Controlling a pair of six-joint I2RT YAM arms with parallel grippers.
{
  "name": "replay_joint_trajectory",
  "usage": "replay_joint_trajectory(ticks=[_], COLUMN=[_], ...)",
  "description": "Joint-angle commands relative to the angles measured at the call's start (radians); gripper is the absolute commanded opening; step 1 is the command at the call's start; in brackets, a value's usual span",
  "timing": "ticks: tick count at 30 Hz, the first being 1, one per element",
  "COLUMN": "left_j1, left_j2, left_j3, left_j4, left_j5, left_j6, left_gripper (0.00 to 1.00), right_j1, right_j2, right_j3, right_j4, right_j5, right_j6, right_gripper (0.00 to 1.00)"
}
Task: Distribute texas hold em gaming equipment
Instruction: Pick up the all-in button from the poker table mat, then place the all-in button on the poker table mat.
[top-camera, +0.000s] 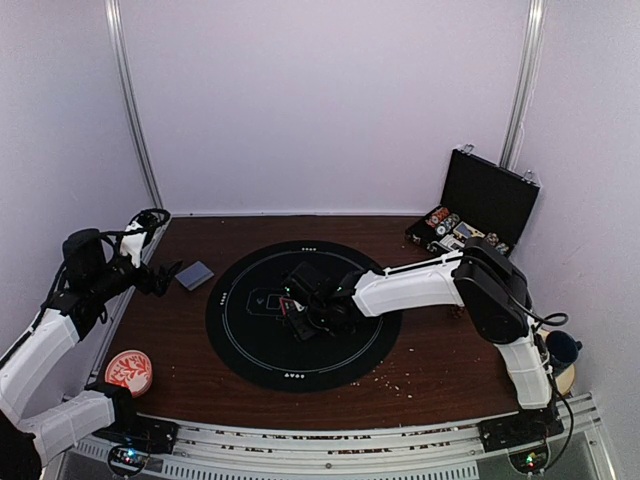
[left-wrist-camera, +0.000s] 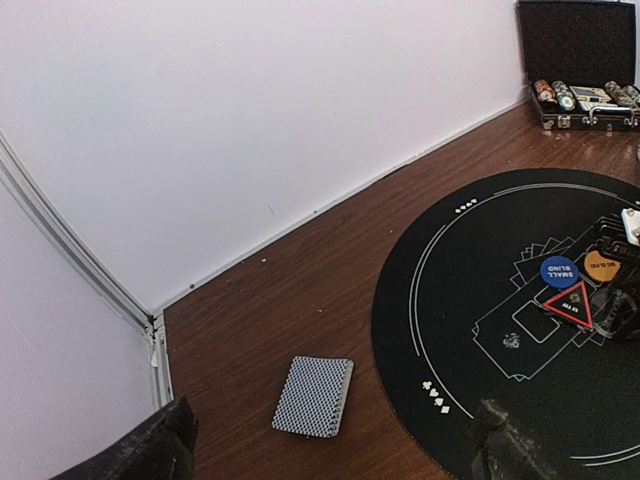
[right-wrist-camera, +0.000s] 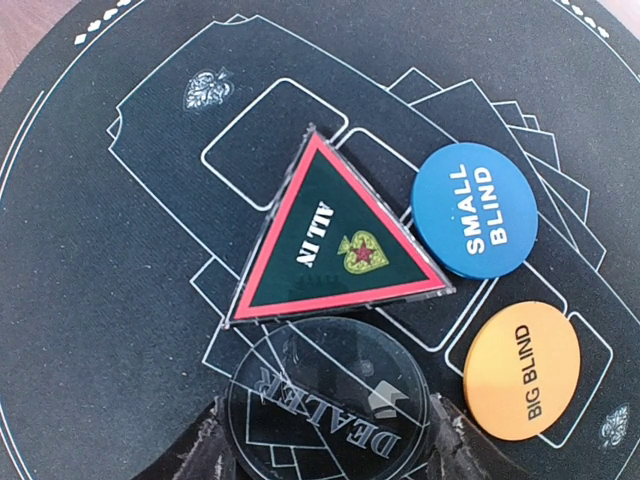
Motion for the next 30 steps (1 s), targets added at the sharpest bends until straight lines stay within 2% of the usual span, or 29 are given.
replay_joint_trajectory(ticks=[1,8,14,20,30], left_j1=[-0.004,-0.004,-0.003,-0.003,-0.003], left_j2=[-0.009,-0.008,-0.006,-0.004,-0.003], left_j3=[-0.008,-0.007,-0.008,-0.009,-0.014], left_j4=[0.046,0.046,0.044,0.044,0.043], left_j5=[-0.005,-0.007,-0.004,-0.001,0.008], left_j6=[0.002,0.001,0.002,0.003,0.004], left_gripper=[0.98,0.98,0.98,0.98,0.98], right_j1=[0.015,0.013,-0.010,-0.087,-0.224], right_j2=[-0.028,-0.115,-0.220,-0.315,-0.368], right_j3=[-0.033,-0.145,-0.320,-0.463,-0.554], right_j4=[-0.019,-0.001,0.054,0.119,0.169], right_j5=[0.002,0.009,0.035,0.068,0.150], right_j6=[-0.003,0.020,0.047,0.074,0.114], right_gripper=[0.48,0.48,0.48,0.48,0.48])
